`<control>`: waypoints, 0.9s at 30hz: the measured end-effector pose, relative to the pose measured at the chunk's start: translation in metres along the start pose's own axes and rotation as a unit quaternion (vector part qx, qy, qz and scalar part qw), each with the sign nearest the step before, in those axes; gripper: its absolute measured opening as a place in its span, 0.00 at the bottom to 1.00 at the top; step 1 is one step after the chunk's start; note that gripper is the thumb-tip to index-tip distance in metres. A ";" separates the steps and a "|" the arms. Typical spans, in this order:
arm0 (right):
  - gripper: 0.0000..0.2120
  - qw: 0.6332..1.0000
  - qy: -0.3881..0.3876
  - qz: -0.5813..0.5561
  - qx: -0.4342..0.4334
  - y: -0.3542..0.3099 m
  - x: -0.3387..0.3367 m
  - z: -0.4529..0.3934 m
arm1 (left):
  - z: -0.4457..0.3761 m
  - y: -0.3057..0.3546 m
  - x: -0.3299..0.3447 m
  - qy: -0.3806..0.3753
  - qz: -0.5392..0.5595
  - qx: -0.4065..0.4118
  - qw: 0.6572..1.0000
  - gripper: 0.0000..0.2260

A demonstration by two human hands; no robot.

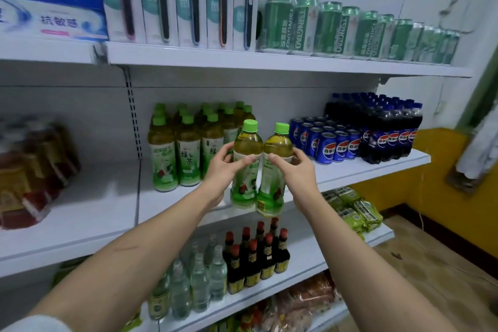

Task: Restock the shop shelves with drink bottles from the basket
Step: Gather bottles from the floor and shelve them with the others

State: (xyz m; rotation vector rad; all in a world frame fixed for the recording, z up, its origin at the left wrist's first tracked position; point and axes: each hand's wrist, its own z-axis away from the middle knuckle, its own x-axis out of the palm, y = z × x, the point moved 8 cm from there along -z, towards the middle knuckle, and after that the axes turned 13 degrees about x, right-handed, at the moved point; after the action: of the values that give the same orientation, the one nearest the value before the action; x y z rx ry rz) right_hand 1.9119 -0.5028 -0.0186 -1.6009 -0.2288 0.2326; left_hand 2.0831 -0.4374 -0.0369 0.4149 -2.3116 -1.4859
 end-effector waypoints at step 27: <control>0.22 0.951 -0.208 0.231 -0.005 0.100 -0.016 -0.191 | -0.062 -0.118 0.035 0.147 -0.313 0.016 0.938 0.32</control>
State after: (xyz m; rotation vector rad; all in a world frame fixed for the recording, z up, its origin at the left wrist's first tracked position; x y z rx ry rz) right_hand 1.9521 -0.6942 -0.1104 -1.5852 -0.1737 0.9364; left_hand 2.0857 -0.5504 -0.1159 1.3834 -2.0527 -1.5021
